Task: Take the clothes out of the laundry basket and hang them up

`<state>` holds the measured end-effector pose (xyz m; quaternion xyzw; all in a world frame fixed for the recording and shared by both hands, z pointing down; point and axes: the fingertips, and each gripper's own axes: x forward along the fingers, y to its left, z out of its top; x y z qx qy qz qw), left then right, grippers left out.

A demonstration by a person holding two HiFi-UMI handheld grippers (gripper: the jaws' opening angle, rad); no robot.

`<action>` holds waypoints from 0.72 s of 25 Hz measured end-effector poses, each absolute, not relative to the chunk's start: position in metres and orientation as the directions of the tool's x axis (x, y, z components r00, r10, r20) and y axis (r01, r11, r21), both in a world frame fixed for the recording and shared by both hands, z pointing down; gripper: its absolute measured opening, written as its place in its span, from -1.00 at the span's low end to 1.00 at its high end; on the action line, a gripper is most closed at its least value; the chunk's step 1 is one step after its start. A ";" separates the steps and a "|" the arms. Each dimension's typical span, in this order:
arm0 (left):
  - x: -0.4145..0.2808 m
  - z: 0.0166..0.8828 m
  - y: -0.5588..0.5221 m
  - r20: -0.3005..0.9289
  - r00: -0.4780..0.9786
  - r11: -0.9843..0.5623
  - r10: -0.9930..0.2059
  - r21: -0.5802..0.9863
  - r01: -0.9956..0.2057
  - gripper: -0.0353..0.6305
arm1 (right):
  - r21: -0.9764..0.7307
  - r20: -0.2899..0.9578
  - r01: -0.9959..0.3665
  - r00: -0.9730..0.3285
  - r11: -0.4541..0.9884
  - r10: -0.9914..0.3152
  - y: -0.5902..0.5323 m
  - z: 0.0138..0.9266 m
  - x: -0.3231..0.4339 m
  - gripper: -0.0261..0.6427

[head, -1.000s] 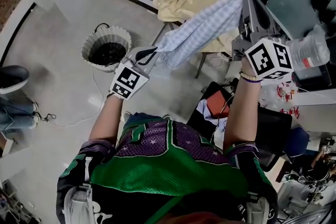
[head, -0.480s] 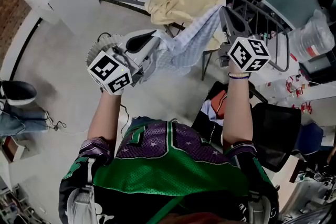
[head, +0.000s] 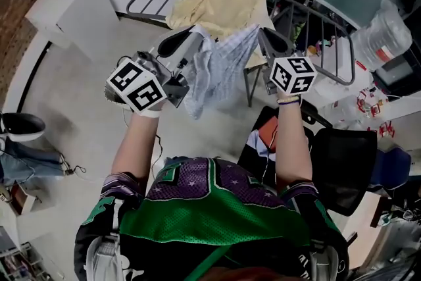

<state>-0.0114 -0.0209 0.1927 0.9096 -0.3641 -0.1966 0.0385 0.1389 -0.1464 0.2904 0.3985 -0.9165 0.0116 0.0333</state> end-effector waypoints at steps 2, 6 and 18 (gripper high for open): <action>-0.006 0.184 -0.027 -0.347 0.643 -0.726 -0.683 0.226 -0.650 -0.83 | 0.010 0.093 -0.748 -0.661 0.664 -0.745 -0.145 0.303 0.154 -0.87; 0.007 0.170 -0.036 -0.355 0.626 -0.714 -0.694 0.224 -0.664 -0.83 | -0.025 0.114 -0.762 -0.645 0.647 -0.756 -0.135 0.319 0.189 -0.71; 0.044 0.152 -0.063 -0.369 0.566 -0.671 -0.737 0.300 -0.678 -0.83 | 0.028 0.088 -0.616 -0.783 0.787 -0.616 -0.055 0.328 0.169 -0.57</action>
